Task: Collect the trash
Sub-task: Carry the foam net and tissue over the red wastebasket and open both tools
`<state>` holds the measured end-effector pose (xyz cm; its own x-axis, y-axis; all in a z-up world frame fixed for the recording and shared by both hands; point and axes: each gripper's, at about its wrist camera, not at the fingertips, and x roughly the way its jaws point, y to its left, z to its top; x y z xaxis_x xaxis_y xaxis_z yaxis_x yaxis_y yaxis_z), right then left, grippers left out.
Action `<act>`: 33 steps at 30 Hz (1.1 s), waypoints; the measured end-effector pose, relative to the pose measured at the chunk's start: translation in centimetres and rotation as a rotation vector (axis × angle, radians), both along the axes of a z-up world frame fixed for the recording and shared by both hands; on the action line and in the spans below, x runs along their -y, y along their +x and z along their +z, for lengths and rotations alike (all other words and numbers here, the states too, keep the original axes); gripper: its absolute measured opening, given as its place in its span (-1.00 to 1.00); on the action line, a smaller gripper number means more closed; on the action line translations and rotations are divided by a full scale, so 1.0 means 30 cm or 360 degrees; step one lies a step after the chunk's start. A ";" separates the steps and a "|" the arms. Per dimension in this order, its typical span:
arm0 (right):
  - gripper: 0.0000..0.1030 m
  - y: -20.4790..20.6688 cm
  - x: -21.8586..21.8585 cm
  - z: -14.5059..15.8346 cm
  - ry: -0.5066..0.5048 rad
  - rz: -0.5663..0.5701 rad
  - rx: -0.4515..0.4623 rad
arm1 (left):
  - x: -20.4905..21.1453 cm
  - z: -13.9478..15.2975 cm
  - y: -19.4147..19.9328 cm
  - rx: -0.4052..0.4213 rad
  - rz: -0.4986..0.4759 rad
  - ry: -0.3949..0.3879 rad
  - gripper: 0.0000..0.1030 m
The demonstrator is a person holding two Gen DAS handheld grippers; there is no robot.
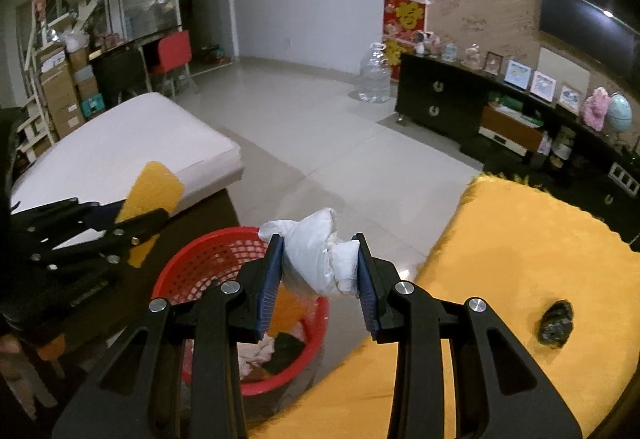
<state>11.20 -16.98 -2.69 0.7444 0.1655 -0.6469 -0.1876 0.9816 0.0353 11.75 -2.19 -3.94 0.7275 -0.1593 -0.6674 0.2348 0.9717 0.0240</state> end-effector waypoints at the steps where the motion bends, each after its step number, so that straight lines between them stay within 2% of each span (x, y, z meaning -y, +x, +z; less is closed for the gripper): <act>1: -0.33 0.001 -0.005 -0.006 0.0006 0.0010 -0.0007 | -0.001 -0.007 0.002 -0.0009 0.0001 0.0007 -0.48; 7: -0.33 0.022 -0.029 -0.055 0.0098 0.0074 -0.0098 | -0.002 -0.063 0.015 -0.0089 -0.0001 0.0093 -0.48; 11: -0.33 0.025 -0.053 -0.081 0.0092 0.0087 -0.0132 | -0.003 -0.116 0.027 -0.0164 -0.0005 0.0168 -0.48; 17: -0.31 0.027 -0.081 -0.098 0.0078 0.0121 -0.0152 | -0.004 -0.146 0.041 -0.0238 0.0000 0.0178 -0.48; 19: -0.30 0.031 -0.083 -0.103 0.0073 0.0126 -0.0157 | -0.002 -0.146 0.040 -0.0248 -0.0015 0.0177 -0.41; 23: -0.08 0.029 -0.084 -0.106 0.0077 0.0130 -0.0159 | 0.002 -0.148 0.042 -0.0263 -0.0013 0.0179 -0.35; 26: 0.03 0.030 -0.080 -0.105 0.0096 0.0132 -0.0161 | -0.001 -0.150 0.046 -0.0286 -0.0015 0.0156 -0.16; 28: 0.04 0.033 -0.073 -0.104 0.0098 0.0121 -0.0162 | -0.003 -0.149 0.045 -0.0280 -0.0003 0.0157 0.20; 33: 0.07 0.031 -0.050 -0.093 0.0111 0.0083 -0.0151 | -0.003 -0.141 0.047 -0.0263 0.0005 0.0152 0.32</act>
